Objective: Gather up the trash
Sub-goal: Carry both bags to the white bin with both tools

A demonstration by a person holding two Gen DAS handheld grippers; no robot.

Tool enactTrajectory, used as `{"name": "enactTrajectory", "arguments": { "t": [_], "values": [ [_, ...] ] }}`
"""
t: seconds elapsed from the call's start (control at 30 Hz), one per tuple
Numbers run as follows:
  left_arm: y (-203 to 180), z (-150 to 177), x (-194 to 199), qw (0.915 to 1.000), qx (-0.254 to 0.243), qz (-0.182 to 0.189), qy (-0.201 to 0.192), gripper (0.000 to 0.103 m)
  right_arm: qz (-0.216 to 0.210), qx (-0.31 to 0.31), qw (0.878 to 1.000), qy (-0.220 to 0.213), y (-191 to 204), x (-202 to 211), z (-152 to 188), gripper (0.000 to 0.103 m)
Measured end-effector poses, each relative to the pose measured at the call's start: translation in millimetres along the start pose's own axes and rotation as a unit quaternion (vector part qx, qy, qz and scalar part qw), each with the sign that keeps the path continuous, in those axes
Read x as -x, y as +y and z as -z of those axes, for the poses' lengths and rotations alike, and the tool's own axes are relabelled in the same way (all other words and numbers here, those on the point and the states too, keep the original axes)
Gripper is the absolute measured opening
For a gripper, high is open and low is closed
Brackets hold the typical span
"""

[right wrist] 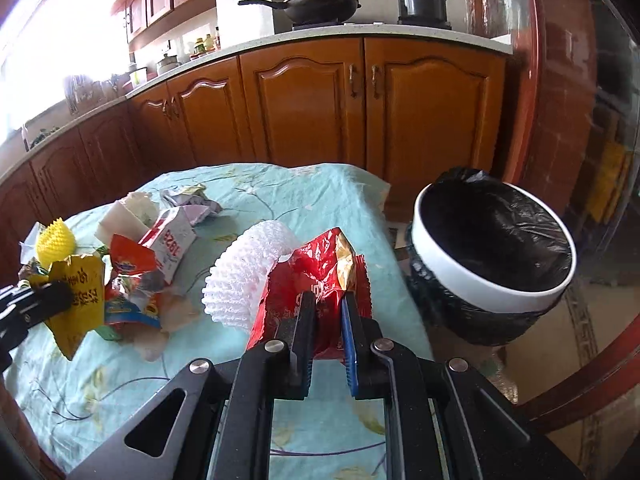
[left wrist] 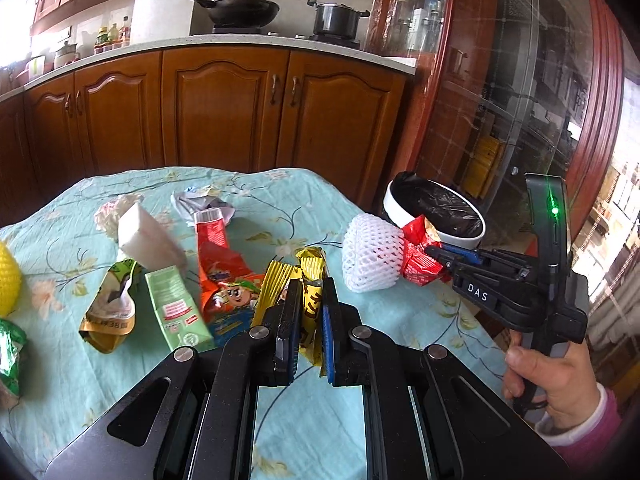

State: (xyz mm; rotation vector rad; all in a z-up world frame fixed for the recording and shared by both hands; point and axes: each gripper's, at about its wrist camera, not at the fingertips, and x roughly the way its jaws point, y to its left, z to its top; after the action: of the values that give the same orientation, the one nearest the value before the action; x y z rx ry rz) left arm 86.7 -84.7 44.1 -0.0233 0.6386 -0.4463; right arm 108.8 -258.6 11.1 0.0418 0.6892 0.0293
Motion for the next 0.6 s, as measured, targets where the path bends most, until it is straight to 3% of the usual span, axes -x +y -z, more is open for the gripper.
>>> {"name": "enactTrajectory", "arguments": {
  "t": [0.07, 0.13, 0.23, 0.3, 0.43, 0.5, 0.6],
  "values": [
    [-6.5, -1.8, -3.3, 1.0000, -0.005, 0.004, 0.000, 0.008, 0.011, -0.004, 1.000, 0.010, -10.3, -2.6, 2.2, 0.013],
    [-10.9, -2.9, -6.3, 0.9999, -0.006, 0.010, 0.002, 0.008, -0.038, -0.036, 0.998, 0.027, -25.4, -7.3, 7.1, 0.013],
    [-18.3, -3.9, -12.2, 0.9997, -0.008, 0.022, 0.008, 0.008, -0.014, -0.017, 0.999, 0.037, -24.9, -5.6, 17.7, 0.013],
    [-25.2, -5.1, -16.3, 0.9993, -0.011, 0.033, 0.012, 0.008, -0.033, -0.027, 0.998, 0.041, -26.9, -2.3, 23.6, 0.013],
    [-41.4, -8.6, -22.8, 0.9985, -0.023, 0.048, 0.012, 0.008, -0.059, -0.038, 0.997, 0.034, -29.5, 9.1, 31.1, 0.012],
    [-48.9, -10.8, -24.1, 0.9981, -0.029, 0.054, 0.011, 0.008, -0.030, -0.032, 0.999, 0.030, -31.4, 14.3, 33.4, 0.012],
    [-56.9, -13.9, -27.3, 0.9974, -0.035, 0.062, 0.013, 0.008, -0.042, -0.060, 0.997, 0.024, -46.9, 21.9, 35.8, 0.012]
  ]
}}
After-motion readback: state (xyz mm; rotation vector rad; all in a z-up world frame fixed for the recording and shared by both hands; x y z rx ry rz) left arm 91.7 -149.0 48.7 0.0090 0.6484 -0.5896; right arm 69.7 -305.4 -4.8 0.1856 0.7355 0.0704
